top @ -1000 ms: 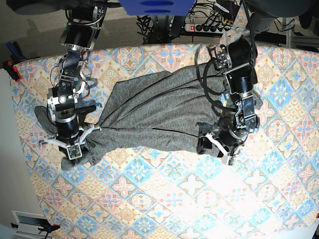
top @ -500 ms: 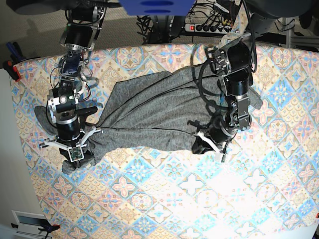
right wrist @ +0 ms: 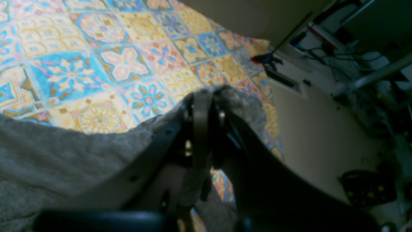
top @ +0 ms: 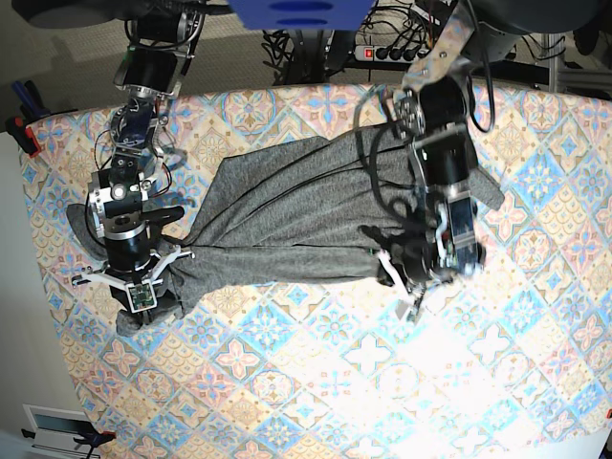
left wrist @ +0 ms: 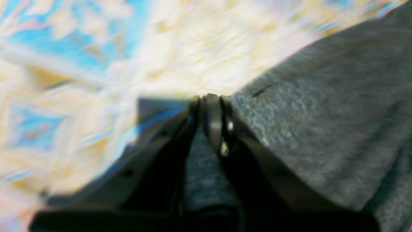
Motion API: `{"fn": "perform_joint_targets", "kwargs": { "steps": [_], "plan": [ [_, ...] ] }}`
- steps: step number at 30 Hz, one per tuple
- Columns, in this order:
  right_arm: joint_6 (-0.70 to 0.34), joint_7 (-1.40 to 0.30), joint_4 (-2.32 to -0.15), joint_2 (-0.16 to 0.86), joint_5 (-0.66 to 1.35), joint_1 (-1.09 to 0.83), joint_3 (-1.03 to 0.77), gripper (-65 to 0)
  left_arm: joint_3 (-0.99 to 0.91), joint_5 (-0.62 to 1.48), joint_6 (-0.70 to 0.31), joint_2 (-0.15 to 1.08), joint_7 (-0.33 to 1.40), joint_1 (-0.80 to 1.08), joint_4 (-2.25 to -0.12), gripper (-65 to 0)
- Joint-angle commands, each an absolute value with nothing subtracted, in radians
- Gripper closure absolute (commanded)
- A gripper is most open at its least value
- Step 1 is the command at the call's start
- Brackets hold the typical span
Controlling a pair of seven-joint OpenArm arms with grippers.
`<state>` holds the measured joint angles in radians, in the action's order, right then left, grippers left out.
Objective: Layout the t-shirt on the table in an organized manner, then fold the t-shirt properly
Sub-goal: 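Regrasp the shirt edge with the left gripper and lift it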
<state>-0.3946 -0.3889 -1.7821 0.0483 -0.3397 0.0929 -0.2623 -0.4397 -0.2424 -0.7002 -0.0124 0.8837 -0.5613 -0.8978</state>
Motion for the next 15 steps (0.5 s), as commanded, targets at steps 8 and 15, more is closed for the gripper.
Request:
{"fn": "perform_joint_targets", "kwargs": {
  "steps": [8,15],
  "plan": [
    [-0.381,-0.452,-1.761,0.054,-0.340,0.294,-0.410,0.0,-0.470,-0.217,-0.698,0.033,0.995,-0.745,-0.920,-2.2],
    [-0.381,-0.478,-1.712,0.058,-0.338,0.374,-0.414,0.0,-0.529,-0.226,-0.698,0.059,0.998,-0.837,-0.918,-2.2]
  ]
}}
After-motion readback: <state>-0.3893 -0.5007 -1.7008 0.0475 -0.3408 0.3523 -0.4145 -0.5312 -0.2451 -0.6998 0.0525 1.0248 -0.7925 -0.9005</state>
